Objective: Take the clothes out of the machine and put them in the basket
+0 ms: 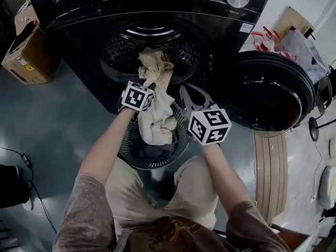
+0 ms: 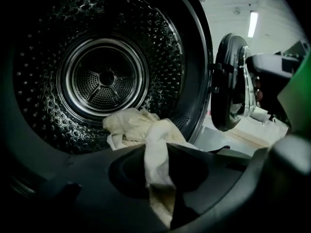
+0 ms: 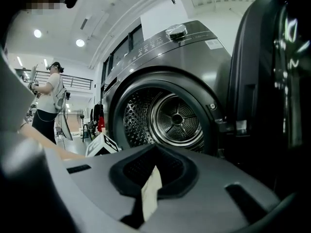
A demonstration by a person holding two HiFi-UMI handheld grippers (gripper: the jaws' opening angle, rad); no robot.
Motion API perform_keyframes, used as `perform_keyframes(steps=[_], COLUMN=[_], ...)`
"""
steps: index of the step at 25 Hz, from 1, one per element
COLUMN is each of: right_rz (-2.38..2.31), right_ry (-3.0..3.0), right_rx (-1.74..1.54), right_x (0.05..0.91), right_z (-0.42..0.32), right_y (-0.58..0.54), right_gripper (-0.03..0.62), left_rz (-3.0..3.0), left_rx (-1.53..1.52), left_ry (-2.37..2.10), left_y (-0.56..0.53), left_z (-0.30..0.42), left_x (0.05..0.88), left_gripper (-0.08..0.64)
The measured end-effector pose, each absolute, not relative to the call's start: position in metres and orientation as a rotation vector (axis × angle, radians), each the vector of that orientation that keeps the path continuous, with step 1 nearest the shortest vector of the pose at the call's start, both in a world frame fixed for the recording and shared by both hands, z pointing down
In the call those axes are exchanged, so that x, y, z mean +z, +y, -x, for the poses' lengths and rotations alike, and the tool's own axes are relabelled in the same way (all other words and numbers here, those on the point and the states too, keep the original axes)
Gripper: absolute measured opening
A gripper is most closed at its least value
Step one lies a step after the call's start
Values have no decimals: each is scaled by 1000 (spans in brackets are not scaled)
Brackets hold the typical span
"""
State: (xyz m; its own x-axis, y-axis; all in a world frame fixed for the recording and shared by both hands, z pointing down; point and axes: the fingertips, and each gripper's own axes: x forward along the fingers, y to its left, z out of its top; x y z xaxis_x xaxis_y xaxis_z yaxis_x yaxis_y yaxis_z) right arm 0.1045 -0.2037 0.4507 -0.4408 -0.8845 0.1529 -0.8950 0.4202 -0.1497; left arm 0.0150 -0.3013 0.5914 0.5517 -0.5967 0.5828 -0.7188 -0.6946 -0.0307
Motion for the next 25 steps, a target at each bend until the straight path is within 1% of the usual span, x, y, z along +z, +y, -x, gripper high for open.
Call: perform_keyframes(steps=[10,16,20,21,22,23,24,25], right_rz=[-1651,-1645,-1637,-1639,-1641,-1643,-1645,-1649], right_ry=[-2609,-2628,-2630,-2629,-2628,-2628,-2627,-2625], right_rx=[322,320,315,316,316,314,311,309], right_x=[456,457,457,458,457,457,456,455], right_z=[-106,-93,-88,-88,-88,-87,-88,-88], right_y=[-213,-219,-220,-220,-219,-219,-219,-218], right_gripper=[-5,-5,-5,-5,-5,-5,-5,-5], left_rz=[-2638,-2639,-2653,-2658,-2663,-2671,-2684,-2697], left_rx=[831,798,779,773,762,745,727,710], left_ry=[-949,-847,-865,-891,-921,-948,-971,-989], left_y=[-219,-167,-158,-160,-164,-169,-175,-183], left_z=[-4,-1,0,1,3,4,3,2], left_x=[555,555,556,555,553,550,546,543], left_gripper=[78,78,87,101,144,229,297,329])
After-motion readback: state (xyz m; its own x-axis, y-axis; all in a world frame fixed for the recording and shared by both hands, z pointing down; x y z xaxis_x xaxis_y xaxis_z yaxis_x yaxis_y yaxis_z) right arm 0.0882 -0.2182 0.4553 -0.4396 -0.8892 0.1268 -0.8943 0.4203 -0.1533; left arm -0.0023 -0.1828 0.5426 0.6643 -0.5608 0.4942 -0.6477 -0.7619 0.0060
